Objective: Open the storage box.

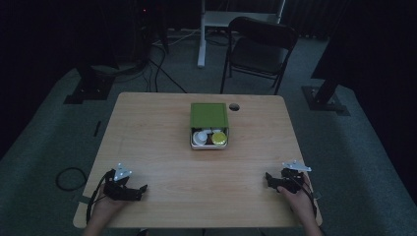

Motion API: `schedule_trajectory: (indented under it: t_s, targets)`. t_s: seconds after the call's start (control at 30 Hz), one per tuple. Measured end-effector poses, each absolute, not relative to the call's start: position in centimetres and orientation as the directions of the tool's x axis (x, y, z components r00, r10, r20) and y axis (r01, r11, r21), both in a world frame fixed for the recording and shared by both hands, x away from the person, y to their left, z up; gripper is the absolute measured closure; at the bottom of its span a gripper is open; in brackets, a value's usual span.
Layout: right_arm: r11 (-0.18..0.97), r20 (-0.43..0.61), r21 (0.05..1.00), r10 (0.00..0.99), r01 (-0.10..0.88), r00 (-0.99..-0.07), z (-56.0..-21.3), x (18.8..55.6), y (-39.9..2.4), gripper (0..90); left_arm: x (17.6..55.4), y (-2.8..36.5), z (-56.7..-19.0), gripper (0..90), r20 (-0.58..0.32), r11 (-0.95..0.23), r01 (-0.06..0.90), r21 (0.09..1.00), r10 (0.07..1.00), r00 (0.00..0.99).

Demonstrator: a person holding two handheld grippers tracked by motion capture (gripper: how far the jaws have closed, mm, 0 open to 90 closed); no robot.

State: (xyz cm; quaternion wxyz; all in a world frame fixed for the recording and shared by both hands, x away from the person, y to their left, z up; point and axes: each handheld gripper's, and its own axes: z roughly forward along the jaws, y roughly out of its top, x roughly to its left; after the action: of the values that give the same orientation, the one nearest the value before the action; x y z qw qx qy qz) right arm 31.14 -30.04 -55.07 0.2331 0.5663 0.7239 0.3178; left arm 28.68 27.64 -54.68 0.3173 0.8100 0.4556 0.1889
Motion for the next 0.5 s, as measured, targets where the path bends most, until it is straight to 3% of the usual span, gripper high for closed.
schedule_trajectory:
  t_s: [0.5]
  targets:
    - [0.188, 0.012, 0.722, 0.959, 0.666, -0.284, -55.07, 31.39, -30.04, 11.6, 28.76, 27.72, -54.69, 0.8, 0.015, -0.391, 0.613, 0.687, 0.850, 0.526]
